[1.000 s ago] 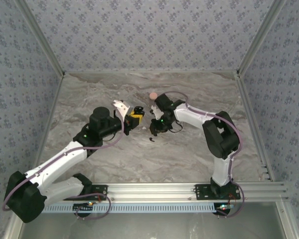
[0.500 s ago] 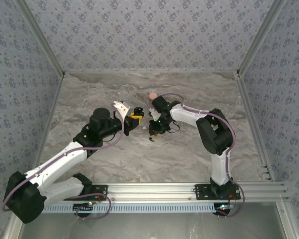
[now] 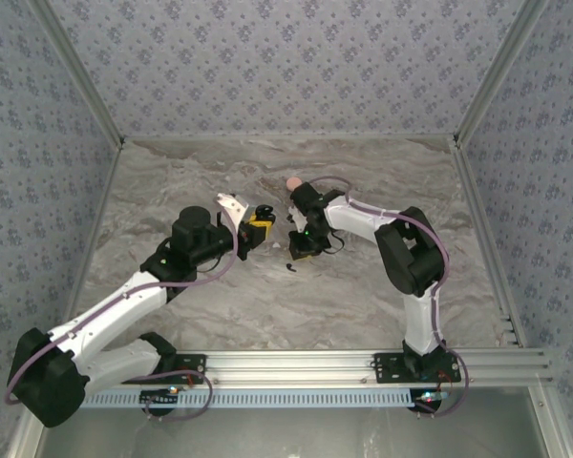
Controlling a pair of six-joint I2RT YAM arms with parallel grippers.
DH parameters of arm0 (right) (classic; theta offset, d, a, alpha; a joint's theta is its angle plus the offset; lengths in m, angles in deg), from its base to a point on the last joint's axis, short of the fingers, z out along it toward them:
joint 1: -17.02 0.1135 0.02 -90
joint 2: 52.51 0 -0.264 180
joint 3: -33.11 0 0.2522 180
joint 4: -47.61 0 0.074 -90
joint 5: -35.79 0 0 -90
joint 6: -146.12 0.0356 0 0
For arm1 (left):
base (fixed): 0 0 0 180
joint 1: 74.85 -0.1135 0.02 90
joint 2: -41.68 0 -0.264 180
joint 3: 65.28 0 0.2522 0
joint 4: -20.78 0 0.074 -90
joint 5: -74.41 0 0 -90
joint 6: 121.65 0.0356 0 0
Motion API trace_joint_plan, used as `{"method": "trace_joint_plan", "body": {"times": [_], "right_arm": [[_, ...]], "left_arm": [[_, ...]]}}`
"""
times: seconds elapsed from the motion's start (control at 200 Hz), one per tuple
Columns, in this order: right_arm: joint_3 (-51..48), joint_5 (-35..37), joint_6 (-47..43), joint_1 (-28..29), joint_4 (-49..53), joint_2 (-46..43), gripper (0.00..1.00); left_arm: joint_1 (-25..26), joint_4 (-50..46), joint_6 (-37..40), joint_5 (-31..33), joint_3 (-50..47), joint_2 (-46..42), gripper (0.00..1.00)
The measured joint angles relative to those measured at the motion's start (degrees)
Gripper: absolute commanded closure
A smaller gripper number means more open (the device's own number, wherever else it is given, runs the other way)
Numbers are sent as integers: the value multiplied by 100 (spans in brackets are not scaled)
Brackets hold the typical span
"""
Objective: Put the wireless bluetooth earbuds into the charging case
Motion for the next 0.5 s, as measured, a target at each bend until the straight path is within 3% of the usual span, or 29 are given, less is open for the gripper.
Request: {"method": "trace_joint_plan", "body": {"times": [0.5], "right_arm": [[199, 979, -219, 0, 699, 0, 78]], "left_arm": [[0, -2, 0, 4, 0, 118, 80]]}}
